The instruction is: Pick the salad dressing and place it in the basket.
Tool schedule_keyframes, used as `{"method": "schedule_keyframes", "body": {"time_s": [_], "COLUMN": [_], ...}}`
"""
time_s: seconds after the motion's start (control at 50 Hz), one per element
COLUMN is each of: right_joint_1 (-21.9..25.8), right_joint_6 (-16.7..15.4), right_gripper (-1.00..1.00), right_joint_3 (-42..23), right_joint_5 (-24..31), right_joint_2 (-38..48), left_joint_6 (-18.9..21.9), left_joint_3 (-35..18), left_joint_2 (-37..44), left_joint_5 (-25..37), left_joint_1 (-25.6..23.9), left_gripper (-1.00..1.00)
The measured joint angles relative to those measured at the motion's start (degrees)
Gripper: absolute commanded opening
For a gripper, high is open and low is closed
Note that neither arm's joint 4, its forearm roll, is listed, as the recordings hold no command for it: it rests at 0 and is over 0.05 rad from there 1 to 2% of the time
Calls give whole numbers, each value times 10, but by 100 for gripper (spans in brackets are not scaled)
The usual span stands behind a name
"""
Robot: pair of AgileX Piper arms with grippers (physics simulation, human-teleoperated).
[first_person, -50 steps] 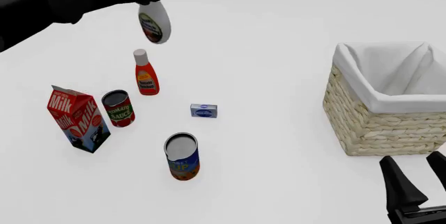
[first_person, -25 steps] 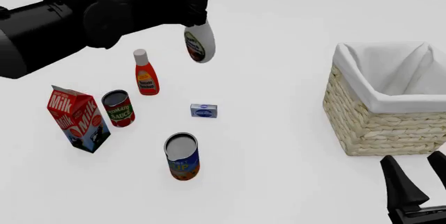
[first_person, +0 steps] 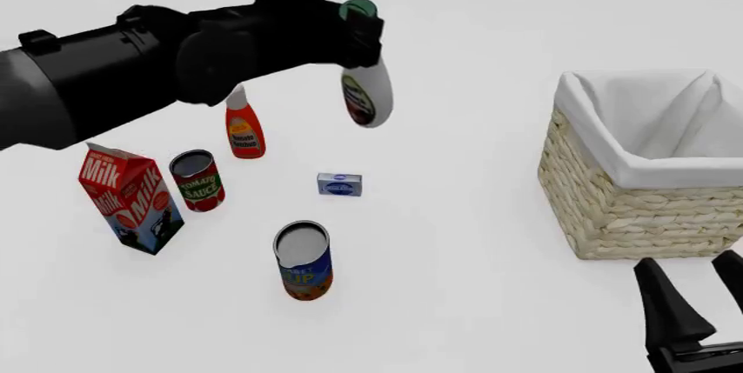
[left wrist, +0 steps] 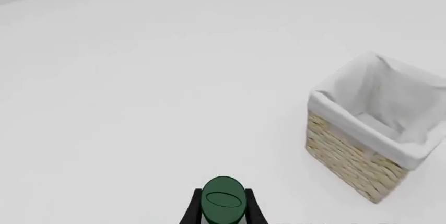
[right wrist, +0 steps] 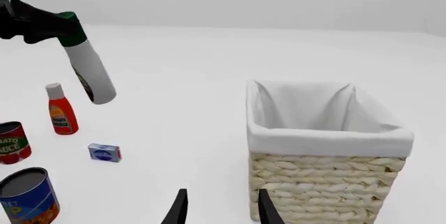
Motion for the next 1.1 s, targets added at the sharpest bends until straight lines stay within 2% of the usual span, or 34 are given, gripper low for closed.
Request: {"method": "schedule_keyframes", "body": {"time_s": [0.28,0.52,0.74,1.1], "right_joint_1": [52,103,147,200], "right_joint_6": [-26,-88,-127,-153], "right_gripper": [100,100,100,100], "right_joint_3": [-44,-109,-177,-251], "right_joint_5": [22,20,20,-2], "right_joint_2": [22,107,199,301], "left_joint_6": [2,4,5,3], "left_joint_3": [8,13,17,23], "left_joint_2": [4,5,3,-3], "left_joint_5": [-6,-9,-9,-10], "left_joint_1": [-11,-21,-31,-44], "left_gripper": [-100,-100,-100,-100]}}
